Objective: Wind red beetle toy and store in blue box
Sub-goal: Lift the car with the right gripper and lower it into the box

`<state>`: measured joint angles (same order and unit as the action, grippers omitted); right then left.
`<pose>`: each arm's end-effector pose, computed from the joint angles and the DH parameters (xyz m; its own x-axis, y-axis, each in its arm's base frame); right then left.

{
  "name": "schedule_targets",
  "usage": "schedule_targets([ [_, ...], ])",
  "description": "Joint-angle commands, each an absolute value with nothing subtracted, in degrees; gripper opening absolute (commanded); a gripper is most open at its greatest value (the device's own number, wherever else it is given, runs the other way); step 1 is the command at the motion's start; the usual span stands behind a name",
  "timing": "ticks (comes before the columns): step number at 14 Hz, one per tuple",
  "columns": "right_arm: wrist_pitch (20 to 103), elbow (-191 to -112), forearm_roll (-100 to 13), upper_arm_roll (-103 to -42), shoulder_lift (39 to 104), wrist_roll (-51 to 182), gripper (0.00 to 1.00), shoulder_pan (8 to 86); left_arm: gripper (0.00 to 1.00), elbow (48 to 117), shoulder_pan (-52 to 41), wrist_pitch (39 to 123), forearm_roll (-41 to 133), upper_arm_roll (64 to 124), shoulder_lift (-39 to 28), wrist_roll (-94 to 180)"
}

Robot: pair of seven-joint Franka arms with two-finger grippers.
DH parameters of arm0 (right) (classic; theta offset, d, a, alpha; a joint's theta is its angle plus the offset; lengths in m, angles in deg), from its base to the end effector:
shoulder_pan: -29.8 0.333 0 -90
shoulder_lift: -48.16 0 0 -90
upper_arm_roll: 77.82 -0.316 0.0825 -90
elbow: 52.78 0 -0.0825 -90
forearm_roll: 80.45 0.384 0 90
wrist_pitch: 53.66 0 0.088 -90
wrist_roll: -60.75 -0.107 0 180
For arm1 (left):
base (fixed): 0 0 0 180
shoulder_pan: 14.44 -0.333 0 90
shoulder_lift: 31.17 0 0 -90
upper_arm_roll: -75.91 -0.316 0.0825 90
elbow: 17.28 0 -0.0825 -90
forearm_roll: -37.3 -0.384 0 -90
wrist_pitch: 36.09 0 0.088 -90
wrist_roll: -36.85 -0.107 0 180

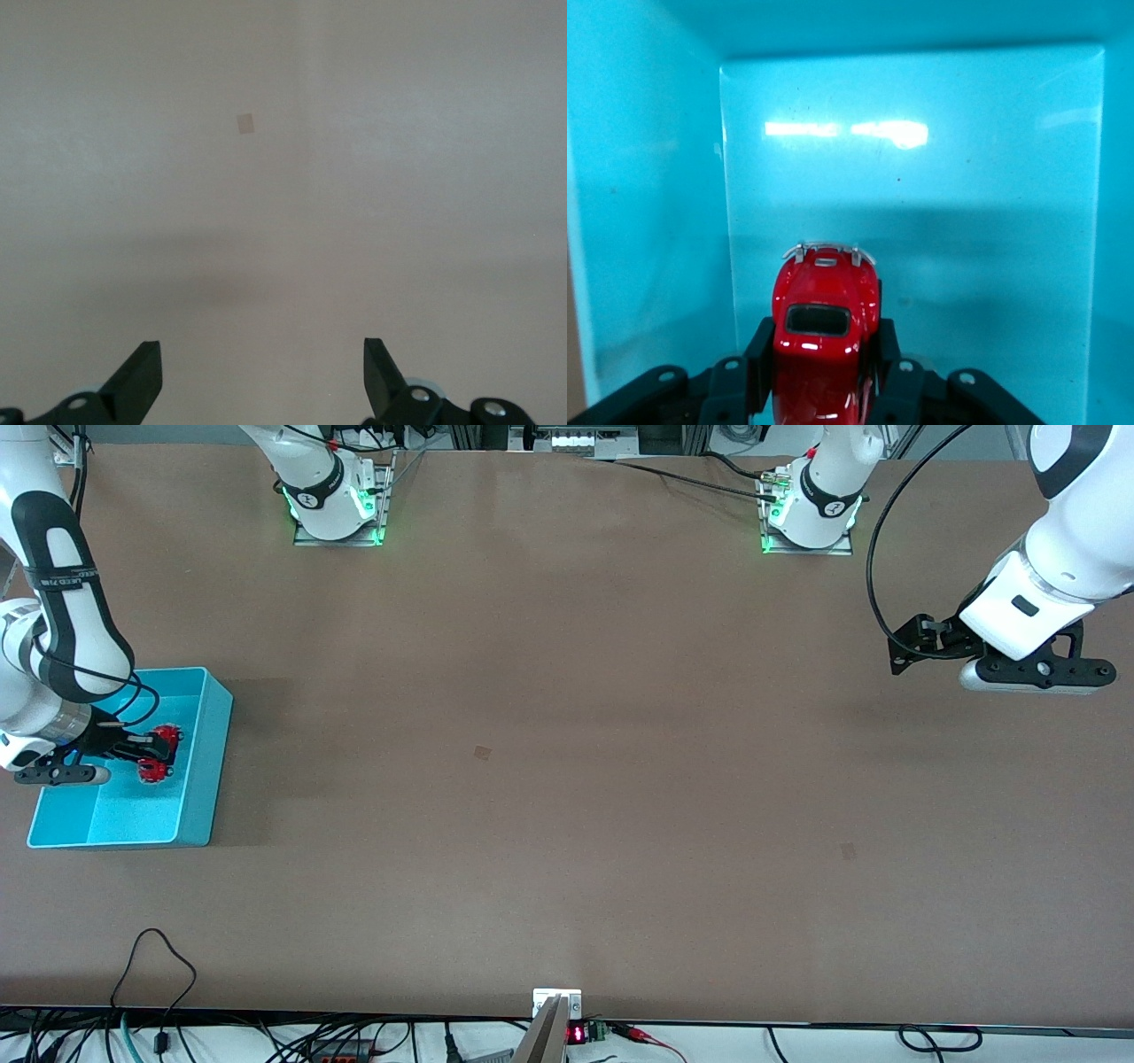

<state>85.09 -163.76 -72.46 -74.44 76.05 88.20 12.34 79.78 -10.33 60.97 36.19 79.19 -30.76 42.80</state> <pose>0.5833 -0.2198 0.2320 0.9995 0.0165 0.0267 0.0180 -0.9981 -0.0585 0.5590 -0.0705 0.5727 0.9996 -0.0275 -0.0052 -0.0276 -0.9994 -0.0194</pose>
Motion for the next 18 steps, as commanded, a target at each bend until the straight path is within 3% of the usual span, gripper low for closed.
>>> schedule_targets([
  [1,85.2,-161.5,-72.6,-74.7,79.1,88.0,0.08,12.0,1.0,80.2,-10.5,61.0,36.0,79.3,-31.3,42.1],
  [4,87.3,-160.9,-73.0,-74.7,81.4,89.7,0.23,11.5,1.0,80.2,-10.6,61.0,36.0,79.3,-31.3,41.9],
  [6,90.2,-160.9,-72.1,-74.7,82.4,92.0,0.42,10.6,1.0,80.2,-10.5,61.0,36.0,79.2,-31.3,41.9],
  [8,90.8,-160.8,-72.1,-74.7,82.3,92.1,0.76,10.0,1.0,80.2,-10.5,61.0,36.0,79.2,-31.3,41.9],
  [9,90.7,-160.8,-72.3,-74.7,81.9,92.4,1.0,10.5,1.0,80.2,-10.5,61.0,36.0,79.2,-31.3,41.8],
  [12,89.7,-160.8,-72.5,-74.7,78.6,92.3,1.0,10.8,1.0,80.1,-10.5,61.1,36.0,79.2,-31.3,41.6],
  [18,79.7,-159.3,-72.5,-74.8,68.6,91.0,1.0,13.9,1.0,78.5,-10.4,61.0,36.0,79.1,-30.2,41.6],
])
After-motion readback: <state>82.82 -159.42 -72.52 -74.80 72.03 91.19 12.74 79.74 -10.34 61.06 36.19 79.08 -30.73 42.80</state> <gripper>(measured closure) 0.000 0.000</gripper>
